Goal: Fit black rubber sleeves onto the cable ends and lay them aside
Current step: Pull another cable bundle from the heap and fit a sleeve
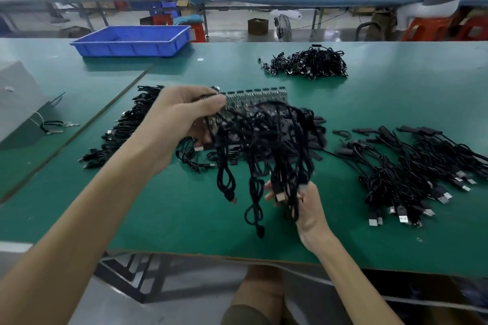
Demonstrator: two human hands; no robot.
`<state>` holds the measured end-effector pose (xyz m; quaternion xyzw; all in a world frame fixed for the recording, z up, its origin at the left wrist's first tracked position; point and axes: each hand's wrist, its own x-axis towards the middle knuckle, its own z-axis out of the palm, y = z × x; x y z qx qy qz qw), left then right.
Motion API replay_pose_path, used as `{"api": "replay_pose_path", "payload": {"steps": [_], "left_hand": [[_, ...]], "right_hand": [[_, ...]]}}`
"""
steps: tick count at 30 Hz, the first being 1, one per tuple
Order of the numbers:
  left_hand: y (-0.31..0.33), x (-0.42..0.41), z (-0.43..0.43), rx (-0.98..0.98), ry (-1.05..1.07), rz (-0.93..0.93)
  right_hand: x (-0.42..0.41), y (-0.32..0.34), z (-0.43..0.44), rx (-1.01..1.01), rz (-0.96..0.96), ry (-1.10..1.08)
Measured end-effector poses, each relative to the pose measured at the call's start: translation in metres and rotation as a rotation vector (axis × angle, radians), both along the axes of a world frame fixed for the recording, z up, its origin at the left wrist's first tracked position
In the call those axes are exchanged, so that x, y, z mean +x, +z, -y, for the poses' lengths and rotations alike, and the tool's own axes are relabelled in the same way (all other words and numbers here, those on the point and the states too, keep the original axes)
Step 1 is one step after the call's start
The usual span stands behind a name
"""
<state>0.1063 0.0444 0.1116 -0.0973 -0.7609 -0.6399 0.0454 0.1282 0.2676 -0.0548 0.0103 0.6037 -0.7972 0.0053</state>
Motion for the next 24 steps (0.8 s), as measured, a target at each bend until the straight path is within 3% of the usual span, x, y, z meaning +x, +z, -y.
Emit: {"api": "replay_pose_path", "payload": {"steps": [4,8,13,18,24], "left_hand": [[-0.024,-0.009,0.002,-0.070,-0.094,0.147],[-0.048,-0.022,0.011,-0.140,-0.011,0.202],[-0.072,-0.032,0.019,-0.298,0.072,0.183],[-0.080,-0.041,0.017,-0.660,0.018,0.144],[-0.061,-0.057,0.011,-1.006,-0.195,0.212]], "right_hand": [[0.001,-0.007,-0.002,-0.133,0.186,-0.026],[-0.002,-0.006,-0.001,0.113,0.077,-0.069],[-0.001,-0.003,-0.002,0.130,-0.032,-0.038],[0.000,-0.001,-0.003,0.174,-0.058,-0.029],[0.003,0.003,-0.001,0.239,-0.119,0.063]]}}
